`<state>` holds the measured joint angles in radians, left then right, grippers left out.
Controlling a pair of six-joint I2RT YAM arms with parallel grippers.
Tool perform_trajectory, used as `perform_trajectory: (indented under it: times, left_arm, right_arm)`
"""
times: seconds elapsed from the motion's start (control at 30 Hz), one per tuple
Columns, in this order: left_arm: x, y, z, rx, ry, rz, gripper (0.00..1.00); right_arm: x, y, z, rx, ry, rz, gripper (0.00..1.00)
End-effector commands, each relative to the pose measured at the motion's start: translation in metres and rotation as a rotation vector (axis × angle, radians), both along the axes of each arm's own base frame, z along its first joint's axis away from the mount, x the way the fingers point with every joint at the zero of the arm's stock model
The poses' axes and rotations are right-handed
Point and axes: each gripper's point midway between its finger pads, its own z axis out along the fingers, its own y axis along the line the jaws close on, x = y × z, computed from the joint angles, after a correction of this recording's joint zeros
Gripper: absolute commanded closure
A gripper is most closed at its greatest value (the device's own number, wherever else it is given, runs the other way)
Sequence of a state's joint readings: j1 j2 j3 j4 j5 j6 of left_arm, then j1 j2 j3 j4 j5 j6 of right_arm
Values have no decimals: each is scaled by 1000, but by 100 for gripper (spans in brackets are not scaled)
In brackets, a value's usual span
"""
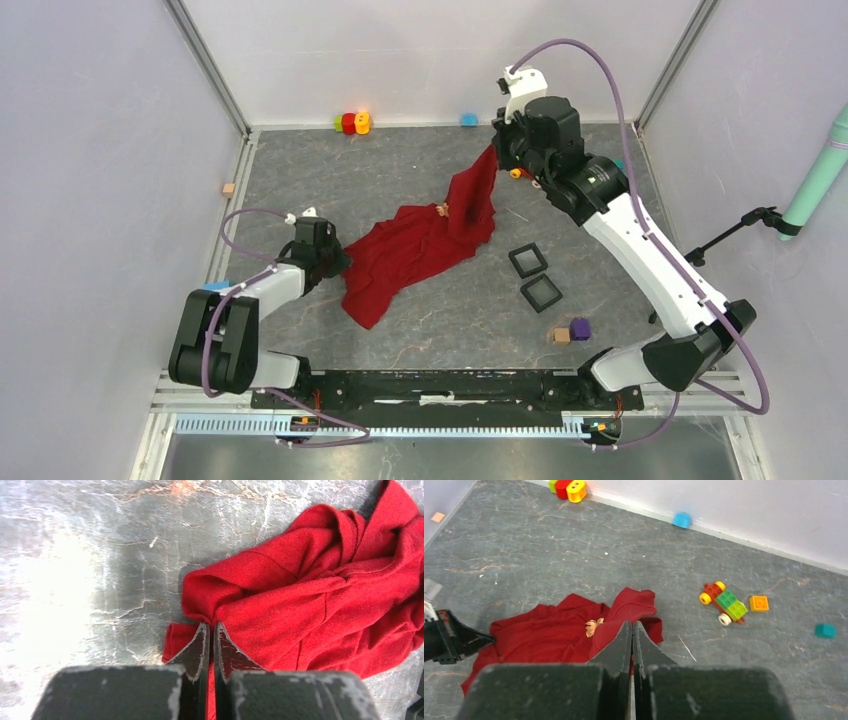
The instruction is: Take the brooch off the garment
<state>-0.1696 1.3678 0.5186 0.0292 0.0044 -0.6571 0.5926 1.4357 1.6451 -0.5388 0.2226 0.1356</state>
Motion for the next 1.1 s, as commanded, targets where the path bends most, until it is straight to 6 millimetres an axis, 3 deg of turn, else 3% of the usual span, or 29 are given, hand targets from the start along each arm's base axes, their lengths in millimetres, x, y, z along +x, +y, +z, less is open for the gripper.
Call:
perform_trajectory:
  times: [0.0, 0.1, 0.2, 0.33, 0.37, 0.43, 0.6, 0.67, 0.73, 0.87, 0.93, 1.07]
  left_arm:
    - [3, 24, 29, 71, -7, 117, 98]
    - [2, 55, 82, 117, -91, 319, 98]
    - [-11, 92, 139, 110, -153, 568, 98]
    - [-7, 119, 215, 112, -212, 598, 98]
    - [-11, 135, 229, 142, -206, 633, 98]
    - [-17, 148, 259, 188, -231, 636, 98]
    - [-44, 161, 323, 286, -342, 628, 98]
    - [-40, 158, 330, 288, -355, 592, 98]
    - [-26, 153, 323, 265, -325, 566, 98]
    - [29, 137, 296, 161, -281, 502, 98]
    - [58, 130, 291, 112, -283, 478, 98]
    - [100, 129, 276, 99, -237, 455, 95]
  right_arm:
    - [-17, -11, 27, 49, -48, 23, 100]
    - [-21, -23, 43, 31, -83, -2, 100]
    - [-21, -40, 67, 31, -126, -55, 100]
    - [-32, -49, 82, 50, -134, -53, 100]
    - [-38, -46, 80, 62, -123, -21, 100]
    - [-54, -37, 72, 96, -97, 58, 100]
    - [-115, -7, 32, 260, 2, 315, 100]
    - [-136, -1, 3, 321, 53, 377, 100]
    - [-148, -1, -35, 351, 120, 382, 100]
    - [-155, -15, -133, 320, 246, 285, 100]
    - [-155, -24, -171, 289, 298, 224, 100]
    - [-145, -64, -214, 214, 327, -28, 100]
